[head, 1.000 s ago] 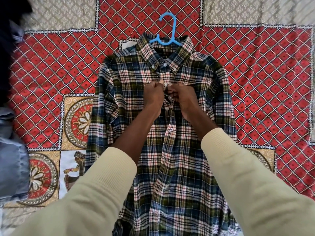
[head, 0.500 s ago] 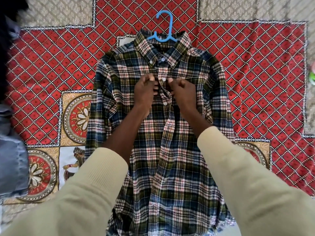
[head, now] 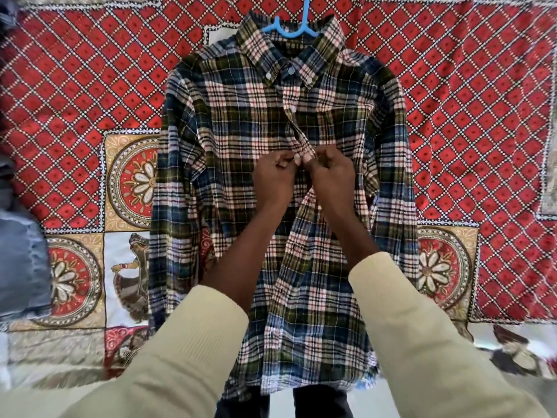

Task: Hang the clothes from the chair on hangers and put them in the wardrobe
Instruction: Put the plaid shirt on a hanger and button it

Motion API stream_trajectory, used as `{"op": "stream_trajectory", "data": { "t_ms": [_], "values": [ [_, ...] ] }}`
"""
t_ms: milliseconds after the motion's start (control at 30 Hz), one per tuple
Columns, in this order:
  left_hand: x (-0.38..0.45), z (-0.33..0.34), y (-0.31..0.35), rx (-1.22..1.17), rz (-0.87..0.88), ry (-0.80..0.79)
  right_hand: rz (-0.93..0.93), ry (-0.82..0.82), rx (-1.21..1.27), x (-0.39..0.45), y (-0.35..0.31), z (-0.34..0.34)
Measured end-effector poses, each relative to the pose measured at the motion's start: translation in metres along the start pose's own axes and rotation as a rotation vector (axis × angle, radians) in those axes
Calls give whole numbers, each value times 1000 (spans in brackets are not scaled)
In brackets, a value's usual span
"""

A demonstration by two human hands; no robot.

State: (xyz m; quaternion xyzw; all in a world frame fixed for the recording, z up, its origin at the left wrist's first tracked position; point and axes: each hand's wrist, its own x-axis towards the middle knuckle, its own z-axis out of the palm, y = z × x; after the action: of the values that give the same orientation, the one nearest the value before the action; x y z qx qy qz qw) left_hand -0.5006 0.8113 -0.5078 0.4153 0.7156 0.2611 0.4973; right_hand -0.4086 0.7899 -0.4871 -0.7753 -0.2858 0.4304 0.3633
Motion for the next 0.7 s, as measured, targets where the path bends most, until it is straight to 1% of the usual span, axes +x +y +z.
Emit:
{"op": "stream_trajectory", "data": {
  "t_ms": [133, 233, 333, 400, 500, 600, 633, 700],
  "values": [
    [-1, 5, 11, 34, -50, 20, 143, -126, 131, 2, -13, -6],
    [-2, 5, 14, 82, -45, 4, 171, -185, 105, 1, -17, -10],
    [2, 3, 15, 104, -69, -13, 241, -220, 106, 5, -15, -15],
    [3, 1, 14, 44, -111, -29, 307, -203, 163, 9, -13, -15],
    [-3, -6, 10, -83, -134, -37, 350, -73, 191, 8, -8, -6],
    [-10, -8, 2, -122, -114, -19, 284, 68, 91, 3, -8, 8],
    [-12, -8, 0, -128, -104, -11, 258, 77, 66, 1, -8, 11],
    [-11, -7, 0, -157, -105, 10, 226, 40, 94, -3, -9, 15]
  ]
}}
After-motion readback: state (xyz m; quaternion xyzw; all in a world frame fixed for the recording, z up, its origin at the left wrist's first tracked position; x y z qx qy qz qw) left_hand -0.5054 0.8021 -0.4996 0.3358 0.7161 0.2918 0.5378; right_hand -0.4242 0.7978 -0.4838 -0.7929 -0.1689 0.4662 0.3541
